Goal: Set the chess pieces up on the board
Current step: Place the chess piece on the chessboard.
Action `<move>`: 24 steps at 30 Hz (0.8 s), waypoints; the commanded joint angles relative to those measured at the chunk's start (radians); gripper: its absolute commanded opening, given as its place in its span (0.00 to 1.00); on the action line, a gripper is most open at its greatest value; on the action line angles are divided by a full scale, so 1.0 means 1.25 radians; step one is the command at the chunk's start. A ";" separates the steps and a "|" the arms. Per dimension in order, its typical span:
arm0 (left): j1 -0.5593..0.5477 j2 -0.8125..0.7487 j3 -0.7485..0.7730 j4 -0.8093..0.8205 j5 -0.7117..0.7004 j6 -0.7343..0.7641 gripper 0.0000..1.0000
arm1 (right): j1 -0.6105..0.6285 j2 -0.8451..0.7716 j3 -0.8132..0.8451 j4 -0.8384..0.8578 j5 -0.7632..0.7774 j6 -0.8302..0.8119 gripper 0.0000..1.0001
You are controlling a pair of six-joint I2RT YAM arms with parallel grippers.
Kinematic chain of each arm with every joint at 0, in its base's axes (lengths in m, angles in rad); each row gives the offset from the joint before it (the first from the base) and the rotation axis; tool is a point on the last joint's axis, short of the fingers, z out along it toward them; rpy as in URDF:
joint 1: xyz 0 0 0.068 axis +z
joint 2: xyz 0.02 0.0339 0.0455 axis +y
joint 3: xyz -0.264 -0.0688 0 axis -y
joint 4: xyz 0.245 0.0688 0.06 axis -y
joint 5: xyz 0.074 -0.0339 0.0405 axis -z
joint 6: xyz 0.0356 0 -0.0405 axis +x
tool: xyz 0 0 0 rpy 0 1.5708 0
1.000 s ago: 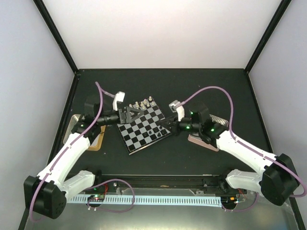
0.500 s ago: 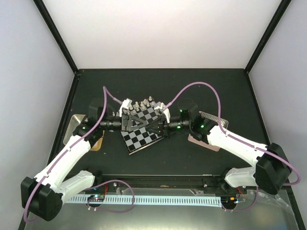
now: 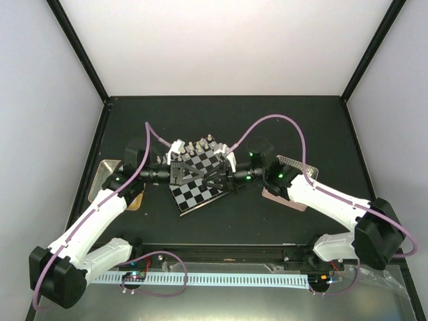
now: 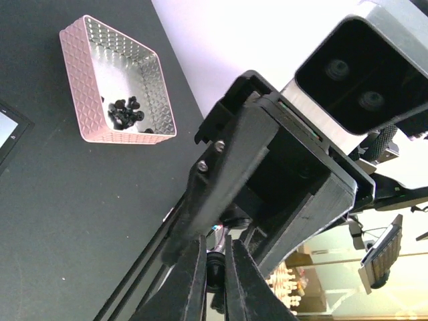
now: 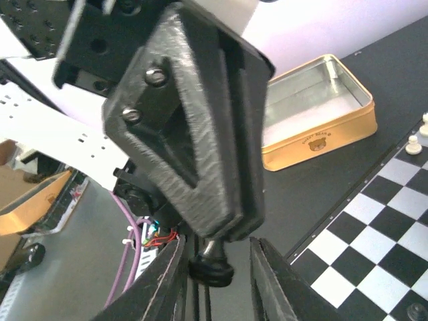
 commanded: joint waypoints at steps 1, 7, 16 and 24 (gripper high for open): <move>-0.013 -0.012 0.009 -0.009 -0.019 0.033 0.02 | 0.006 0.013 0.019 -0.012 0.052 -0.007 0.36; -0.013 -0.037 0.033 -0.154 -0.276 0.139 0.02 | -0.004 -0.038 -0.055 -0.045 0.195 0.024 0.67; -0.117 0.012 -0.002 -0.241 -0.704 0.197 0.02 | -0.010 -0.129 -0.115 -0.160 0.596 0.146 0.72; -0.233 0.121 -0.077 -0.127 -0.871 0.200 0.02 | -0.010 -0.162 -0.138 -0.203 0.740 0.206 0.72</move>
